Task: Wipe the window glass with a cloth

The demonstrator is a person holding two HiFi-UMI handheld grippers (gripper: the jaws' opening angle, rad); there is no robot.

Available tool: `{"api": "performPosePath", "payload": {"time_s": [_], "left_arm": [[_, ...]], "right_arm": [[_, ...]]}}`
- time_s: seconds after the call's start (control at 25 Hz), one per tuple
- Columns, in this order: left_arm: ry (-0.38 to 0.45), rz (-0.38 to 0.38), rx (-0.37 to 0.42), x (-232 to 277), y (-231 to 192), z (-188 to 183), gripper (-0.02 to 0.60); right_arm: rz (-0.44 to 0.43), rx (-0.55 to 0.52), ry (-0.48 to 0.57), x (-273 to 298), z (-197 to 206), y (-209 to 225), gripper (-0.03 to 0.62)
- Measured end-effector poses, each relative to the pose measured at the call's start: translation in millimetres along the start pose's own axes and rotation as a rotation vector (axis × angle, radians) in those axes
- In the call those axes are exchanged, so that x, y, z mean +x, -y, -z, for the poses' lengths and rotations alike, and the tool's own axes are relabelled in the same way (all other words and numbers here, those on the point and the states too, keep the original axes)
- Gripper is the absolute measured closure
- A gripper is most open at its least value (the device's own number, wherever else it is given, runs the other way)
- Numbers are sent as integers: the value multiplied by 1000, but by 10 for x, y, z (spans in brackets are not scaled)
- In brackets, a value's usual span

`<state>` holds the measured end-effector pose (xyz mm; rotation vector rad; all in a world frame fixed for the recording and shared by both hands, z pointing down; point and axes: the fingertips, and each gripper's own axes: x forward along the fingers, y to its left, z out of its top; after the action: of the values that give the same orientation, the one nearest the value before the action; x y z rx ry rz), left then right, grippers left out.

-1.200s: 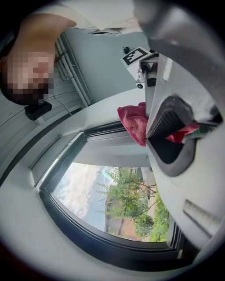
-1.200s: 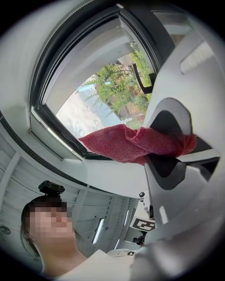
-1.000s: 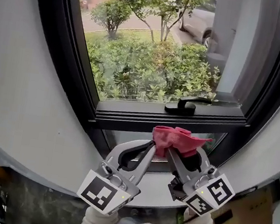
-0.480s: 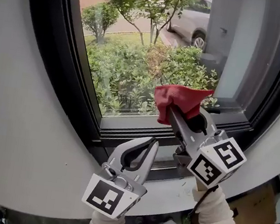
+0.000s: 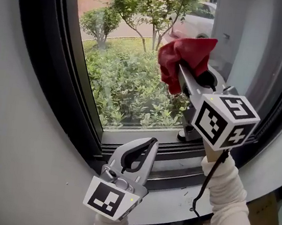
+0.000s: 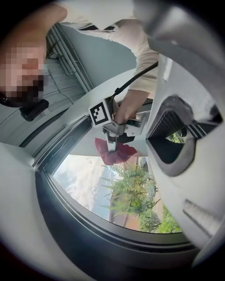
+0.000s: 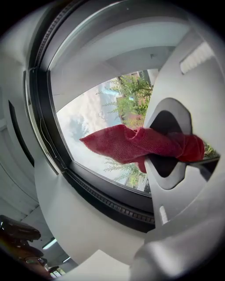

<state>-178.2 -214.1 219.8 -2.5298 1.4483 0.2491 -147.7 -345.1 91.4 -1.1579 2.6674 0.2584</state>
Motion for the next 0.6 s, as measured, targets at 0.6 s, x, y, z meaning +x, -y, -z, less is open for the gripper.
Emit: {"api": "performPosePath", "payload": {"time_s": [0.6], "left_arm": [[1,-4,-12,91,-168,-84,581]], "right_arm": [[37,-111,102,52,-330,-51,479]]}}
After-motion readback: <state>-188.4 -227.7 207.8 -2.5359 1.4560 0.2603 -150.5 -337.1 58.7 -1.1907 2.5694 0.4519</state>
